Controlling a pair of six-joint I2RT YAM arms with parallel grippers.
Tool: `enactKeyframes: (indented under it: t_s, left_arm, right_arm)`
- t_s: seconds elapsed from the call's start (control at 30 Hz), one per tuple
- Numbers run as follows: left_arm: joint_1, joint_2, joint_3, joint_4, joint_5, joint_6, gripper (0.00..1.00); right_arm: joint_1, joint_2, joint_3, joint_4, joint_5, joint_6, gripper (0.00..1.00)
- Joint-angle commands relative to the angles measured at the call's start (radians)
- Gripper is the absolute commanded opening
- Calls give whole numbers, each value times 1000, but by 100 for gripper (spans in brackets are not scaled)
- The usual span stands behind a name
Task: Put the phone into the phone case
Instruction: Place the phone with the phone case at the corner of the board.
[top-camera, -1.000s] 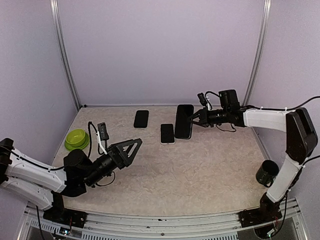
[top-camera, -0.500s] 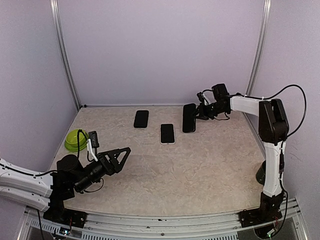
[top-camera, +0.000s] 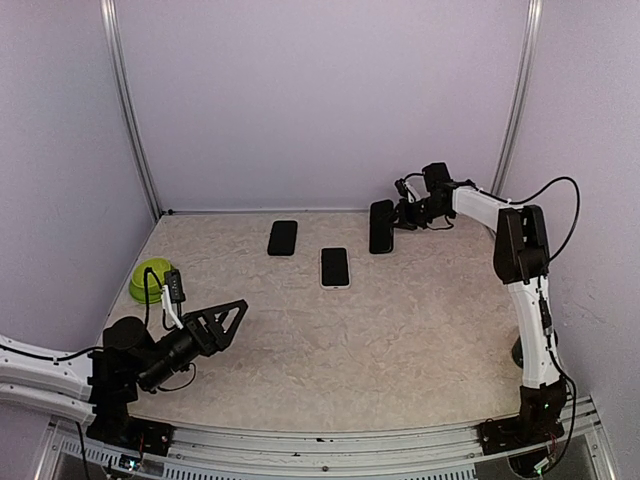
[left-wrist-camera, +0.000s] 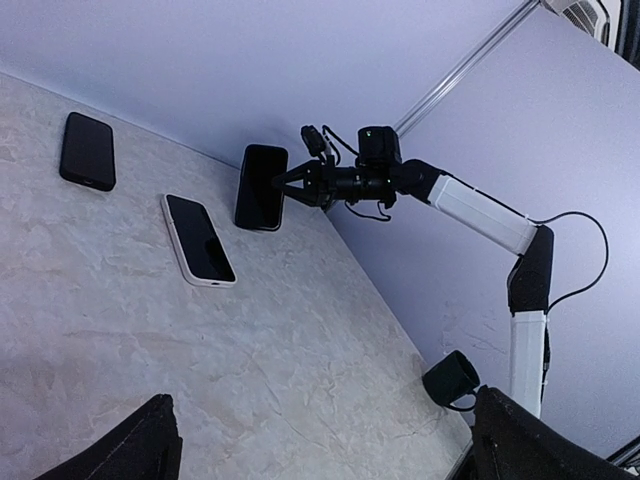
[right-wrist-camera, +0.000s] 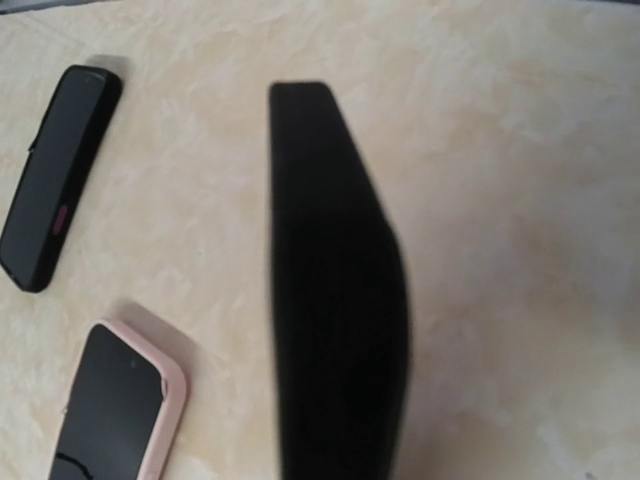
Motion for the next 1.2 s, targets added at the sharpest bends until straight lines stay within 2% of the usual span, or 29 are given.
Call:
enactKeyframes:
  t_s: [0.0, 0.2, 0.5, 1.17]
  left_arm:
    - [-8, -27, -21, -32, -19, -17, 99]
    - [-12, -29, -24, -36, -20, -25, 99]
    - [-11, -14, -23, -34, -21, -32, 99]
    - [-11, -8, -29, -42, -26, -50, 99]
  right_arm:
    - [-8, 29, 64, 11, -21, -23, 0]
    - [-24, 69, 102, 10, -18, -29, 1]
    - [-37, 101, 105, 38, -22, -36, 14]
    - [-80, 147, 122, 125, -50, 17, 28]
